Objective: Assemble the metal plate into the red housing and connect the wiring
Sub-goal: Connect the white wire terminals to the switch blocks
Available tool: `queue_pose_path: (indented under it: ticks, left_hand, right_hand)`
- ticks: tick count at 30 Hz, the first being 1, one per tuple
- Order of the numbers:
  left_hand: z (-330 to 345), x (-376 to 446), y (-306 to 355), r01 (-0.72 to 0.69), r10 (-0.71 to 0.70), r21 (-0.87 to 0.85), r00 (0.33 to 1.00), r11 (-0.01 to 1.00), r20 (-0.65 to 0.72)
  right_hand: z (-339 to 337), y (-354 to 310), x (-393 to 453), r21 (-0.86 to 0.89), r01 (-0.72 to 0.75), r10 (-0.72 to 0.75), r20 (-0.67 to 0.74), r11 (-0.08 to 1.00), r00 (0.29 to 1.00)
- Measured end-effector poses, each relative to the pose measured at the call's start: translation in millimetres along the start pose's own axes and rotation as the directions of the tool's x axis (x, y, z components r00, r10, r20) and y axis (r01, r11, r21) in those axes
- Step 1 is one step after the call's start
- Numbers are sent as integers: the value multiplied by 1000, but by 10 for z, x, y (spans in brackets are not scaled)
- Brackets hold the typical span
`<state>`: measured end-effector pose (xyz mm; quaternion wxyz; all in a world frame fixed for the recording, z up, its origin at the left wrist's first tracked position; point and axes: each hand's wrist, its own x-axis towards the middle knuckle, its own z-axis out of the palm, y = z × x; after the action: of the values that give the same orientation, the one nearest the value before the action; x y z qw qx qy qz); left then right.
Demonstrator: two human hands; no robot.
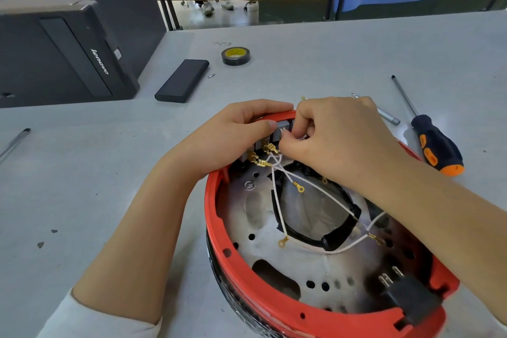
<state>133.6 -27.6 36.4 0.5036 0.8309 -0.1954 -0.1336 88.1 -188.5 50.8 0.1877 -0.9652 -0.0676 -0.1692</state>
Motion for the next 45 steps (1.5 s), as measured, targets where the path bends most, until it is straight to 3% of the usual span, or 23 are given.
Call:
queue_pose_path:
  ticks: [20, 30, 45]
  left_hand:
    - [1, 0, 9, 3, -3, 10, 1000, 1000, -5]
    - [10, -23, 34, 7, -7, -4, 1000, 1000, 2]
    - [1, -32, 40, 31, -33, -12, 993, 999, -109]
  right_hand:
    - [-24, -14, 8, 76, -32, 28, 52, 997, 998]
    - [-41, 65, -15, 153, 31, -47, 102, 988, 994]
    - [-118, 83, -10, 117, 62, -79, 150, 991, 985]
